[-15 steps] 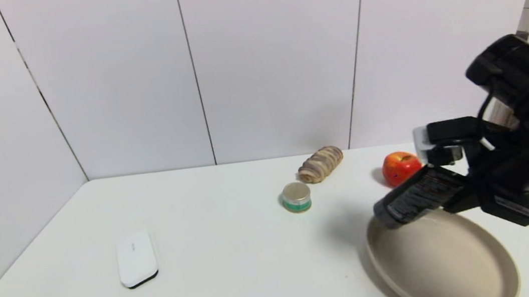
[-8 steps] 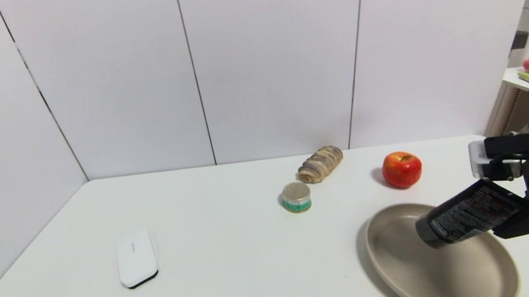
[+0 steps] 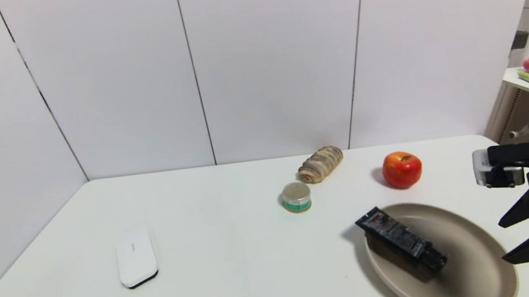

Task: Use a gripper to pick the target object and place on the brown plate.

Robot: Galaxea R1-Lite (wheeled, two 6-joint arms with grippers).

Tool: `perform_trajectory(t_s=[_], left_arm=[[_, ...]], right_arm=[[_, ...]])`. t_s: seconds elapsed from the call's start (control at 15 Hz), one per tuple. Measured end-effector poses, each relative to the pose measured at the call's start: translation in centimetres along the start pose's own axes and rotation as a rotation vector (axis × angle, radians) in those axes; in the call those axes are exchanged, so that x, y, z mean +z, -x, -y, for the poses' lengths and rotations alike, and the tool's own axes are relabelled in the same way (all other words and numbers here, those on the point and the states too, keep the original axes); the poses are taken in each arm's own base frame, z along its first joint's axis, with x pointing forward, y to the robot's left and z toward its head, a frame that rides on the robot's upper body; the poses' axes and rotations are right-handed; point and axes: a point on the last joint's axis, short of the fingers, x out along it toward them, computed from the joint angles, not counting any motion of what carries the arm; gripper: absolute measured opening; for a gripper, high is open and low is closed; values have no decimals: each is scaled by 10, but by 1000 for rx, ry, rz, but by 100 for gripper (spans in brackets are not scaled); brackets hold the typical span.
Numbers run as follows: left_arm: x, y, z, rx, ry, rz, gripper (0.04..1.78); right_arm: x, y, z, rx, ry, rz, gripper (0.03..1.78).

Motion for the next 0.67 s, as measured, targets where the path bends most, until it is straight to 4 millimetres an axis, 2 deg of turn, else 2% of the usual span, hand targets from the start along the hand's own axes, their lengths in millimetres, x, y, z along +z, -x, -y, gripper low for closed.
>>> perform_trajectory(t_s=[0.13, 0.33, 0.47, 0.67], left_arm=[[0, 0, 0, 0, 0, 0, 169], [0, 0, 0, 0, 1, 0, 169], [0, 0, 0, 0, 1, 0, 169], [0, 0, 0, 0, 0, 0, 169]], right_arm=[[-3, 7, -4, -22, -4, 12, 118], [-20, 25, -13, -91, -63, 39, 135], [-33, 39, -21, -152, -164, 65, 143], [-49, 58, -42, -235, -408, 141, 152]])
